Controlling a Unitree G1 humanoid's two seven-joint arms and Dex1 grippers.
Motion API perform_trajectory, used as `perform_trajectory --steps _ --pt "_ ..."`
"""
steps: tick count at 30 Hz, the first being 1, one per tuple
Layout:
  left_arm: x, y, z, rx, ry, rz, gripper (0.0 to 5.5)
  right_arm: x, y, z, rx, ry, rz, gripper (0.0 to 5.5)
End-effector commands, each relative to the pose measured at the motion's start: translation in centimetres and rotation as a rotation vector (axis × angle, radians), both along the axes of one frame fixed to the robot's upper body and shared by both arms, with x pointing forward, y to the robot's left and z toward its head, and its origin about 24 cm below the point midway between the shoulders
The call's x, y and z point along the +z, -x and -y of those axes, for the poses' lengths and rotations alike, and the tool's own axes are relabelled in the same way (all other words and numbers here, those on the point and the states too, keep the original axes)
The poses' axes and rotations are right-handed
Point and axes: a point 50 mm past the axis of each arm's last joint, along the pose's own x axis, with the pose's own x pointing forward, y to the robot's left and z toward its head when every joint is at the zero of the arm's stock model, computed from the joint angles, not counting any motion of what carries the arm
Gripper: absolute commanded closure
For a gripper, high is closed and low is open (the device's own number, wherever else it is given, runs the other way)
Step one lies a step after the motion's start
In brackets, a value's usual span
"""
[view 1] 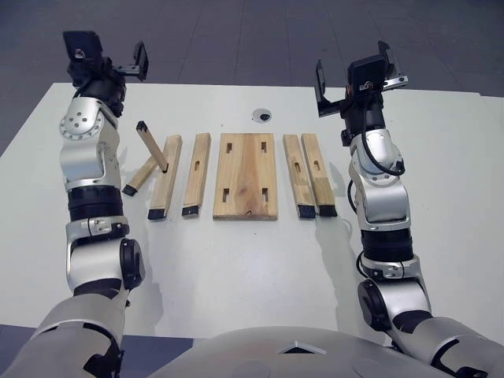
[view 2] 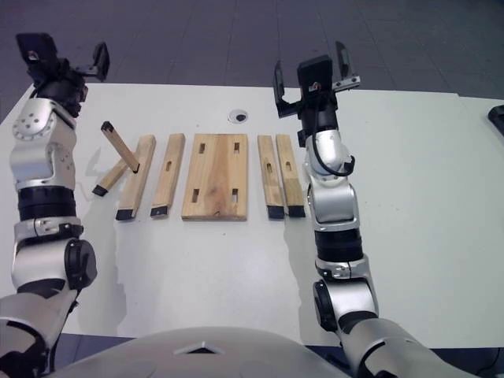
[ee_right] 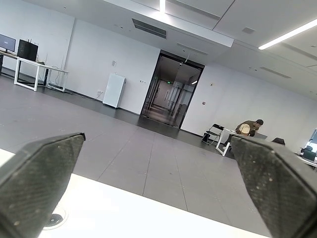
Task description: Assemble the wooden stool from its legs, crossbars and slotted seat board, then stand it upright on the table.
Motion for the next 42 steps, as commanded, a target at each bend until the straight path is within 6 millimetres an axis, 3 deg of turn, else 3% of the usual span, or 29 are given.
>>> perform_trajectory --steps 1,11,20,36,42 --pt "-1.4 -1.3 0.4 0.009 -0.091 -0.078 0.12 0.4 -0.3 -0.4 0.012 -0.005 0.011 0.1" --pt "-4.6 -1.1 0.1 0.001 -0.153 -0.171 0.12 0.3 -0.3 -0.3 0.008 -0.005 0.012 0.1" --pt "-5.7 -0.4 0.2 -0.005 -0.144 -0.186 0.12 0.3 -0.3 -0.1 -0.005 -0.005 0.01 0.1" --pt "-6.3 1.0 0.5 -0.001 -0.131 -0.189 0.12 0.0 -0.2 -0.2 -0.004 -0.008 0.002 0.1" --pt "-5.0 0.9 0.4 0.013 -0.118 -0.139 0.12 -0.1 -0.3 -0.1 -0.002 -0.006 -0.001 0.1"
